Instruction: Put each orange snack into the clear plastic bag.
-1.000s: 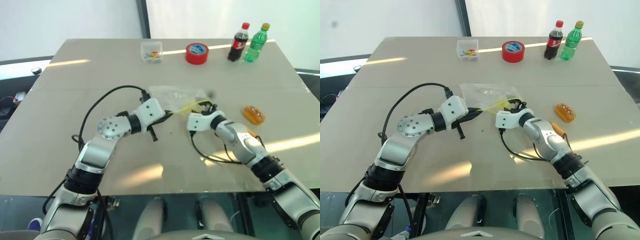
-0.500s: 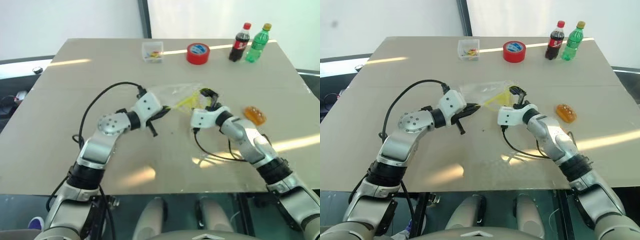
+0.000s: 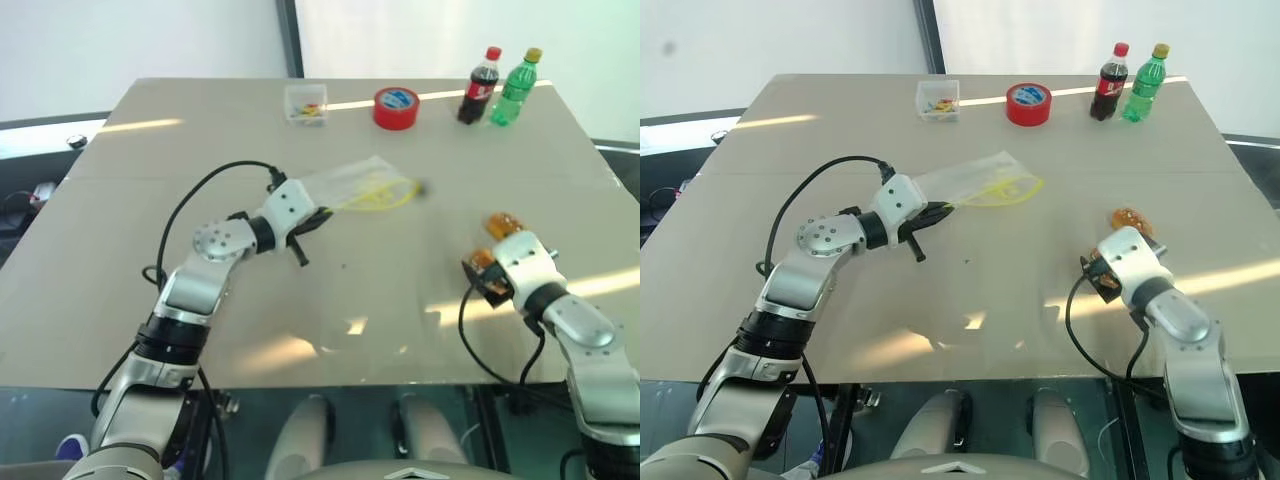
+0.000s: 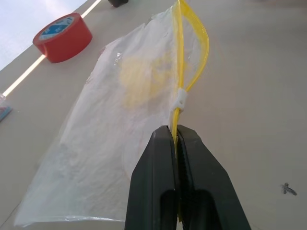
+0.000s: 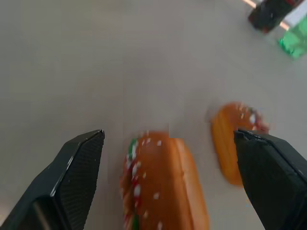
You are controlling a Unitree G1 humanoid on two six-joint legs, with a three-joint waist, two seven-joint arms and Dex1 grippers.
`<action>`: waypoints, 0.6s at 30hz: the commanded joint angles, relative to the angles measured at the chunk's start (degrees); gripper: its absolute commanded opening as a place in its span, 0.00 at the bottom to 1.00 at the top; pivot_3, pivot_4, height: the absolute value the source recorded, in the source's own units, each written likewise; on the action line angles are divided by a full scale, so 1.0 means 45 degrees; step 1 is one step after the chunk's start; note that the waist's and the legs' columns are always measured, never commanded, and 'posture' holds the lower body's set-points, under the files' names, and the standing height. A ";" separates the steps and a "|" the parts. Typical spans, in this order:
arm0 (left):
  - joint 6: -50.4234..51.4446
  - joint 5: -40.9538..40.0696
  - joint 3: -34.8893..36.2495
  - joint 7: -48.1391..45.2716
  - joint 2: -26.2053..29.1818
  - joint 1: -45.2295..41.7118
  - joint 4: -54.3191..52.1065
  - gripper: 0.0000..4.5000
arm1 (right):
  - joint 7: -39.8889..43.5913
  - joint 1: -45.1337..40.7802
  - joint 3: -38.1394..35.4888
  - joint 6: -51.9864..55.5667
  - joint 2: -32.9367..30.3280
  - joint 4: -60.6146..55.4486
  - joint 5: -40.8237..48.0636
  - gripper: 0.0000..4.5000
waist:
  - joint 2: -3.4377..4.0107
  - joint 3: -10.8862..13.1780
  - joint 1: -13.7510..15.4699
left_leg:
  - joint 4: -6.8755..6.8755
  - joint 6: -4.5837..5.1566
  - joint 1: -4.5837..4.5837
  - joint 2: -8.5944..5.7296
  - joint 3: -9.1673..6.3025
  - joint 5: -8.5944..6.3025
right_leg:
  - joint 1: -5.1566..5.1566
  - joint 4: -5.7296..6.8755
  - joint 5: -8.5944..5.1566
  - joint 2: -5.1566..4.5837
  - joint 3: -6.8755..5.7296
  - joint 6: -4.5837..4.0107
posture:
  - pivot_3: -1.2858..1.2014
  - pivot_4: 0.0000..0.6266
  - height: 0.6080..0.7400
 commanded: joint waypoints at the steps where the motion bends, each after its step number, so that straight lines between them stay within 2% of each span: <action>1: -0.0399 0.0016 0.0132 -0.0118 -0.0014 -0.0269 -0.0090 0.00 | -0.0449 -0.0039 -0.0624 0.0457 0.0253 -0.0296 0.0492 0.99 | 0.0000 0.0000 -0.0003 | 0.0000 0.0000 0.0003 0.0000 0.0001 0.0000 | -0.0001 0.0003 0.0000 0.0001 0.0001 0.0000 | 0.52 0.24 1.00; 14: -0.0448 0.0147 0.0092 -0.0273 -0.0001 -0.0364 -0.0129 0.00 | -0.1008 0.0617 -0.0167 -0.0999 -0.0172 0.1492 0.0837 0.99 | -0.0002 -0.0001 0.0035 | 0.0000 0.0000 0.0005 -0.0006 0.0001 0.0000 | 0.0007 -0.0006 -0.0001 -0.0003 -0.0002 0.0002 | 0.52 0.24 1.00; 17: -0.0447 0.0146 0.0120 -0.0278 -0.0009 -0.0363 -0.0115 0.00 | -0.1124 0.0441 -0.0298 -0.1236 -0.0169 0.1738 0.1027 0.80 | -0.0001 -0.0001 0.0042 | 0.0000 -0.0001 0.0006 -0.0003 -0.0002 0.0000 | 0.0007 -0.0003 -0.0001 0.0000 -0.0004 0.0002 | 0.52 0.24 1.00; 18: -0.0430 0.0142 0.0127 -0.0272 -0.0016 -0.0372 -0.0109 0.00 | -0.1129 0.0416 -0.0292 -0.1291 -0.0216 0.1775 0.1040 0.71 | -0.0002 -0.0001 0.0046 | 0.0000 0.0000 0.0006 -0.0003 -0.0002 0.0000 | 0.0007 -0.0003 -0.0001 0.0000 -0.0004 0.0001 | 0.52 0.24 1.00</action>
